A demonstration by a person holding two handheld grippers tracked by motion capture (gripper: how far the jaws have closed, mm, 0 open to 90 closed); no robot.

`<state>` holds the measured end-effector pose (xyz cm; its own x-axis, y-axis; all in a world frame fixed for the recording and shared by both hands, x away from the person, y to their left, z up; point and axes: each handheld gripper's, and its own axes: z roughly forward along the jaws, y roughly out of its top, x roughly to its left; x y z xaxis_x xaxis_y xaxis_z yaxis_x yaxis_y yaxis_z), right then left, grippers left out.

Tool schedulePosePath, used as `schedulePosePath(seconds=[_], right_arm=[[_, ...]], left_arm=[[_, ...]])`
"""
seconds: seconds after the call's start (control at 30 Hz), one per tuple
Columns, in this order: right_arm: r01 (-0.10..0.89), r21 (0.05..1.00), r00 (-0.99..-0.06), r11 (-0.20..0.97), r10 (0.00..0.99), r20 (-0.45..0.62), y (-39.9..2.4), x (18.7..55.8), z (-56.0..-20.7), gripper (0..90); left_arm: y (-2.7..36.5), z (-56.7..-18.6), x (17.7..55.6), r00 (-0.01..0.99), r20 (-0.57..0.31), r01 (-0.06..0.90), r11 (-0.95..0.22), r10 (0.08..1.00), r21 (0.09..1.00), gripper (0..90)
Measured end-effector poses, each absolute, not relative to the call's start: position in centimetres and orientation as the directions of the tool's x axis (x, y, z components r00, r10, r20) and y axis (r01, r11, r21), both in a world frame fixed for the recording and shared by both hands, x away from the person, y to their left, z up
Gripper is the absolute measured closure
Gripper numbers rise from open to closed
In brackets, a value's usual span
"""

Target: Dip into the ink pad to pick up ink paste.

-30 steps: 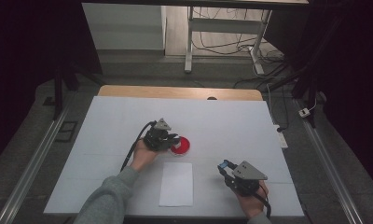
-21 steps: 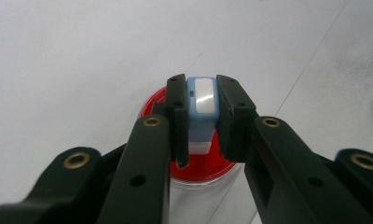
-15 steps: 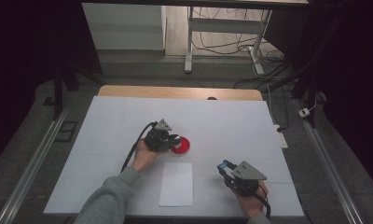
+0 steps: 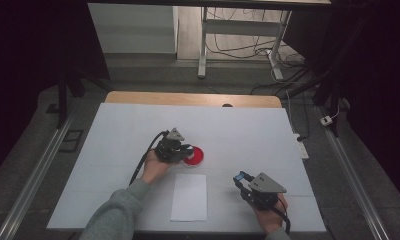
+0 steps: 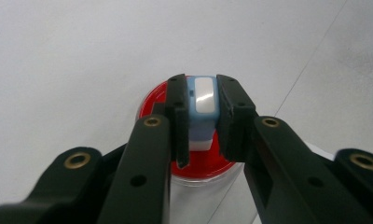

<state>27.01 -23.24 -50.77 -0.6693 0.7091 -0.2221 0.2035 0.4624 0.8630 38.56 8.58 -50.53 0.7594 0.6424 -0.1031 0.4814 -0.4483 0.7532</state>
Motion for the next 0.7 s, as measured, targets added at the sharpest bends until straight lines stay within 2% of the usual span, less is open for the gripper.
schedulePosePath(seconds=[0.7], right_arm=[[0.202,0.863,-0.667,0.463,0.71,-0.224,-23.3,27.0,-50.7,65.3]], left_arm=[[9.9,-49.1,38.4,0.736,-0.112,0.469,-0.384,0.668,0.796,76.0]])
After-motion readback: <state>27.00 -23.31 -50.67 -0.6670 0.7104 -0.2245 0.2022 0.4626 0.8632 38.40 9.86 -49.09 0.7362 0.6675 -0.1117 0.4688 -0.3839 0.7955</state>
